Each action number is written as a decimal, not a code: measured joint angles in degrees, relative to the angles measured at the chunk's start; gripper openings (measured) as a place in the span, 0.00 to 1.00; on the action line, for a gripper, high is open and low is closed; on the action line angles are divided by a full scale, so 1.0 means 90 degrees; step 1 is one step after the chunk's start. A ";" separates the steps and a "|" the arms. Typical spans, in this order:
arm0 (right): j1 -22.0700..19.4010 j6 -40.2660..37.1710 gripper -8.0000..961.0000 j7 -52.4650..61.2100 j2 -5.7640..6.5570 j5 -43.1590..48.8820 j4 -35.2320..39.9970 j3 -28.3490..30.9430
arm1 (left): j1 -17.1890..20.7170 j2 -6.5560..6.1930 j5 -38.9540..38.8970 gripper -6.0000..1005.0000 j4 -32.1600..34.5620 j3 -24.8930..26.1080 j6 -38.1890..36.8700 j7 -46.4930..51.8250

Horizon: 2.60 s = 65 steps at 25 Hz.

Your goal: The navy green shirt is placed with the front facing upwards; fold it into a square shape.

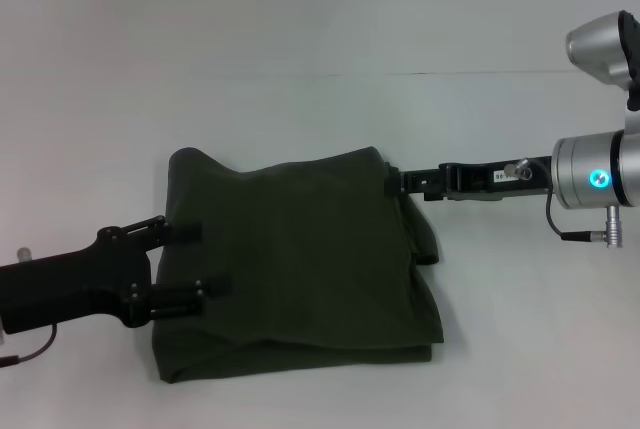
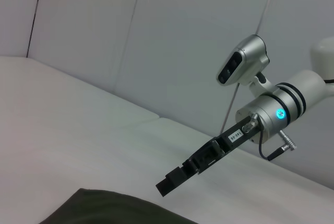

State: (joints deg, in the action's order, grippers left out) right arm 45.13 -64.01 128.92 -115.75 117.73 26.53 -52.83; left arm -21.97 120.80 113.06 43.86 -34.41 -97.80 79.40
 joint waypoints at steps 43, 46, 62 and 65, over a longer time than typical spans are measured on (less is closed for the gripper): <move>-0.0213 -0.1755 0.60 -0.0184 0.0155 0.0355 0.0179 -0.0050 | 0.0040 0.0049 -0.0015 0.88 -0.0100 0.0329 0.0001 0.0053; -0.0198 -0.1747 0.61 -0.0129 0.0150 0.0452 0.0176 -0.0057 | 0.0046 0.0051 -0.0015 0.88 -0.0100 0.0330 0.0007 0.0045; -0.0336 -0.1681 0.62 0.0028 0.0171 0.0715 0.0099 -0.0055 | 0.0018 0.0085 -0.0015 0.88 -0.0139 0.0386 0.0029 0.0009; -0.0324 -0.1532 0.61 0.0030 0.0103 0.0717 0.0101 -0.0057 | -0.0012 0.0078 -0.0015 0.88 -0.0228 0.0386 0.0081 -0.0010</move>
State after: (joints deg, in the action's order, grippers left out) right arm 42.22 -77.80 129.19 -114.82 124.18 27.44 -53.34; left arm -22.08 121.50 112.93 41.81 -30.93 -97.07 79.31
